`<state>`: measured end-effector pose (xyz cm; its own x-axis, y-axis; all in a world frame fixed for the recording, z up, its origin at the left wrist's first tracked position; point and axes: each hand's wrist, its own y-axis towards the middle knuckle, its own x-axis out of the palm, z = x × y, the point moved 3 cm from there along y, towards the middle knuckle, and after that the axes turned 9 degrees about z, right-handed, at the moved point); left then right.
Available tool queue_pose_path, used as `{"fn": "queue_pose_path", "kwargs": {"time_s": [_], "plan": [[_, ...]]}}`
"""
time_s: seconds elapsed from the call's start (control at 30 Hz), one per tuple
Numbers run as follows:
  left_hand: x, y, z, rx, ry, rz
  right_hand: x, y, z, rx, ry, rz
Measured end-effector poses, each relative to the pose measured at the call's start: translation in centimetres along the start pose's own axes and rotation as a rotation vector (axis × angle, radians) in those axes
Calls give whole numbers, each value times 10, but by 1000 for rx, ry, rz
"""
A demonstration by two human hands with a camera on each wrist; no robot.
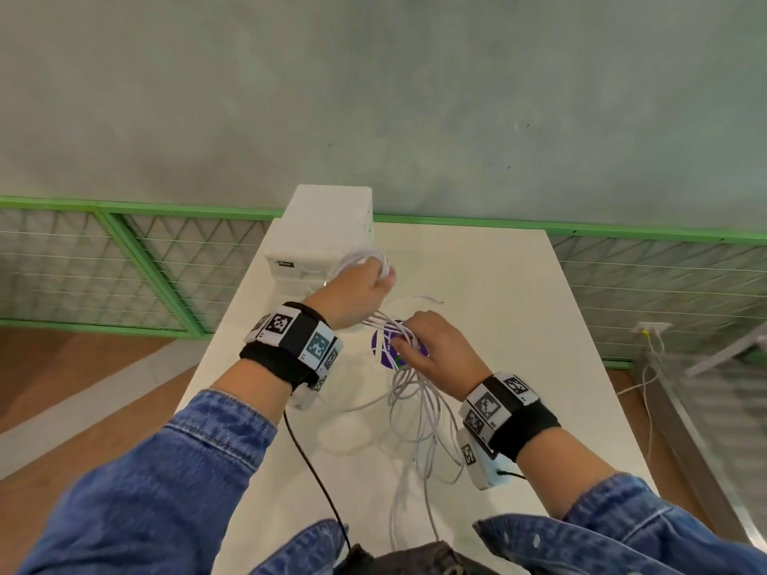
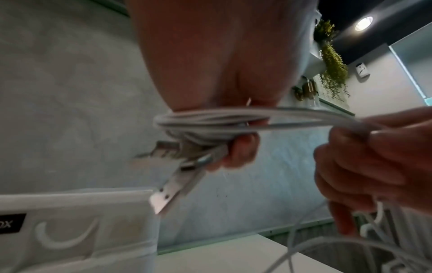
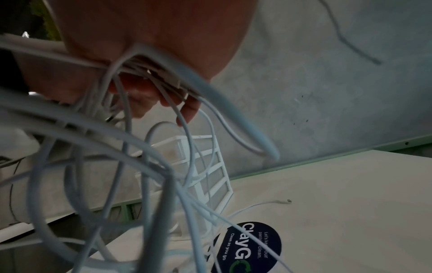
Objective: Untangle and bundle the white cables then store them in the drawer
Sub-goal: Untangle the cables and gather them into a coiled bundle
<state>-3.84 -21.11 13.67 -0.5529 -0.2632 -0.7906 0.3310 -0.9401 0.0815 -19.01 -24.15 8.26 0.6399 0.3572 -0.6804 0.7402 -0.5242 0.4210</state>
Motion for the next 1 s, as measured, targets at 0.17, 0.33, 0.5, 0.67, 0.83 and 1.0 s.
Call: {"fn": "queue_pose_path", "kwargs": {"time_s": [0.17, 0.33, 0.5, 0.67, 0.83, 1.0], "plan": [[11, -25, 8, -84, -87, -275, -6, -2, 16, 98, 50, 37], [15, -24, 3, -22, -55, -274, -11, -6, 32, 121, 93, 13], [10, -23, -5, 2, -42, -154, -35, -8, 58, 201, -19, 159], [3, -19, 4, 91, -2, 15, -67, 4, 68, 274, -116, 357], [-13, -18, -2, 107, 38, 125, -103, -3, 92, 528, -209, 499], [-17, -16, -1, 82, 73, 225, -92, -15, 105, 733, -268, 445]]}}
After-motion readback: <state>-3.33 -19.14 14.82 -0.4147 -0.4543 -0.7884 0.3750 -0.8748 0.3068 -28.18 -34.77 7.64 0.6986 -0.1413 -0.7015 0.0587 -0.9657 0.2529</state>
